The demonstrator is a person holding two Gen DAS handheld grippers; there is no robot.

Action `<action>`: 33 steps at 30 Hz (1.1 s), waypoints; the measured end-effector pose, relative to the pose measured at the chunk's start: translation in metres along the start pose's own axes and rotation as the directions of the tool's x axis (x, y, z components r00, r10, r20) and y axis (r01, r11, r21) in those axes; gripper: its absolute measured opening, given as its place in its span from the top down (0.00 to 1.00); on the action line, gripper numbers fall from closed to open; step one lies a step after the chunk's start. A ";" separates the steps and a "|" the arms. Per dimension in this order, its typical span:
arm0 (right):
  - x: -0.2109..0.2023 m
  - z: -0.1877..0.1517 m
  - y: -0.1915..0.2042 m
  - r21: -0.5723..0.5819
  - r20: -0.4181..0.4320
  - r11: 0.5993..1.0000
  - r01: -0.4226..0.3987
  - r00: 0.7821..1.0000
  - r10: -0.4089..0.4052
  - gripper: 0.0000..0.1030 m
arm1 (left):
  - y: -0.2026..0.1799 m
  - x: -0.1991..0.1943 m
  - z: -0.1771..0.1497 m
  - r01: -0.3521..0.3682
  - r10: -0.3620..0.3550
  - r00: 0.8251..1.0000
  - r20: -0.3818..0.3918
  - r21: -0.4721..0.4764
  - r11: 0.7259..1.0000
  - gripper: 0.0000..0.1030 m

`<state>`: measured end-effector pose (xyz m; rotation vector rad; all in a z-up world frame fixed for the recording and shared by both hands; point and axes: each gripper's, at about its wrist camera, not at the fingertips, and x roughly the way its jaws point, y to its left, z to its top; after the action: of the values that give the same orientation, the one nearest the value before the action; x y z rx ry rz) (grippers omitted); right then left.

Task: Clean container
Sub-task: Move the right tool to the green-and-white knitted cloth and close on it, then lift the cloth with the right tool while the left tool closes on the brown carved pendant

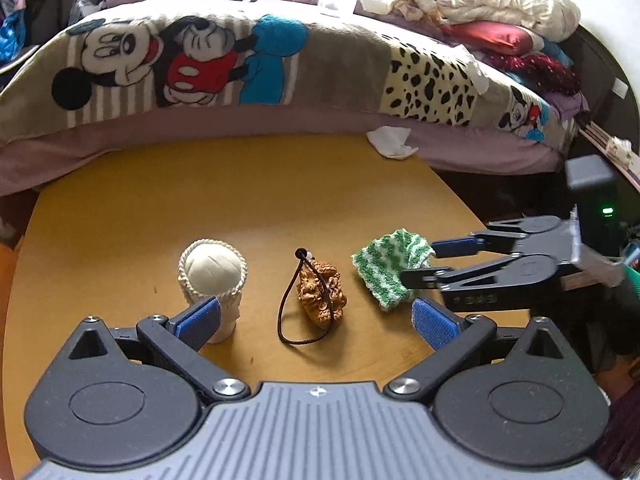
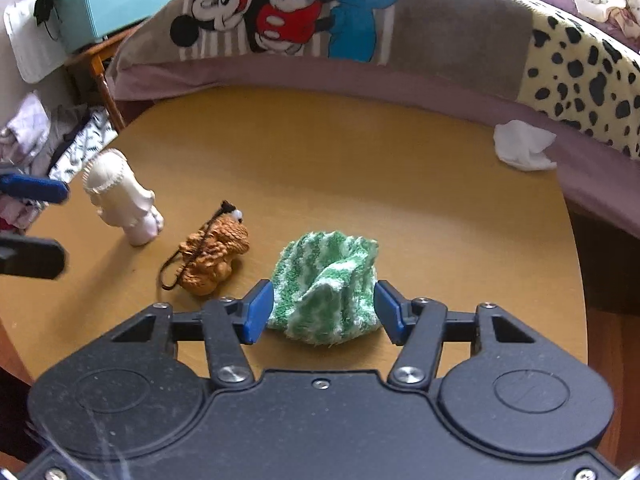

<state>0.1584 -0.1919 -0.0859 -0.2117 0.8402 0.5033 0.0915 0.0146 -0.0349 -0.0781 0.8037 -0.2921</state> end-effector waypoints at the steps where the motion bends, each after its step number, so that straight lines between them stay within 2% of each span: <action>1: 0.003 0.001 0.003 -0.019 -0.003 1.000 0.019 1.000 -0.019 0.44 | 0.000 0.000 0.000 -0.002 0.002 1.000 -0.006 0.005 1.000 0.00; 3: 0.007 0.002 0.008 -0.043 0.000 0.998 0.047 0.999 -0.047 0.44 | -0.001 0.000 -0.001 -0.006 0.007 1.000 -0.017 0.016 1.000 0.00; 6: 0.011 0.004 0.010 -0.043 0.005 0.998 0.046 0.999 -0.045 0.46 | 0.000 0.002 -0.002 -0.010 0.011 0.999 -0.039 0.018 1.000 0.00; 11: 0.020 0.002 0.008 -0.004 0.001 0.999 0.036 0.999 -0.036 0.68 | -0.004 0.000 -0.005 -0.013 0.015 0.999 -0.036 0.049 0.999 0.00; 17: 0.026 -0.002 0.009 -0.007 0.015 1.000 0.029 0.999 -0.029 0.68 | -0.016 0.002 -0.015 -0.041 0.043 0.999 -0.012 0.147 0.988 0.00; 21: 0.027 -0.008 0.018 -0.089 0.047 0.994 0.058 0.997 -0.054 0.68 | -0.021 0.007 -0.017 -0.026 0.029 0.999 -0.017 0.156 0.987 0.00; 27: 0.030 -0.007 0.020 -0.104 0.026 0.992 0.075 0.997 -0.073 0.68 | -0.024 0.015 -0.018 -0.038 0.041 0.999 -0.014 0.165 0.986 0.00; 28: 0.030 -0.005 0.020 -0.090 0.023 0.993 0.070 0.997 -0.068 0.71 | -0.024 0.018 -0.019 -0.044 0.047 0.999 -0.017 0.168 0.985 0.00; 29: 0.031 -0.004 0.018 -0.072 0.020 0.996 0.061 0.998 -0.060 0.78 | -0.025 0.020 -0.019 -0.050 0.054 0.998 -0.020 0.171 0.984 0.00; 33: 0.031 0.001 0.010 -0.024 0.013 1.000 0.020 1.000 -0.020 0.85 | -0.027 0.029 -0.021 -0.074 0.081 0.996 -0.031 0.184 0.980 0.00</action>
<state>0.1712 -0.1725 -0.1088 -0.2386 0.8194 0.4958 0.0896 -0.0186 -0.0645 0.1311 0.8128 -0.2933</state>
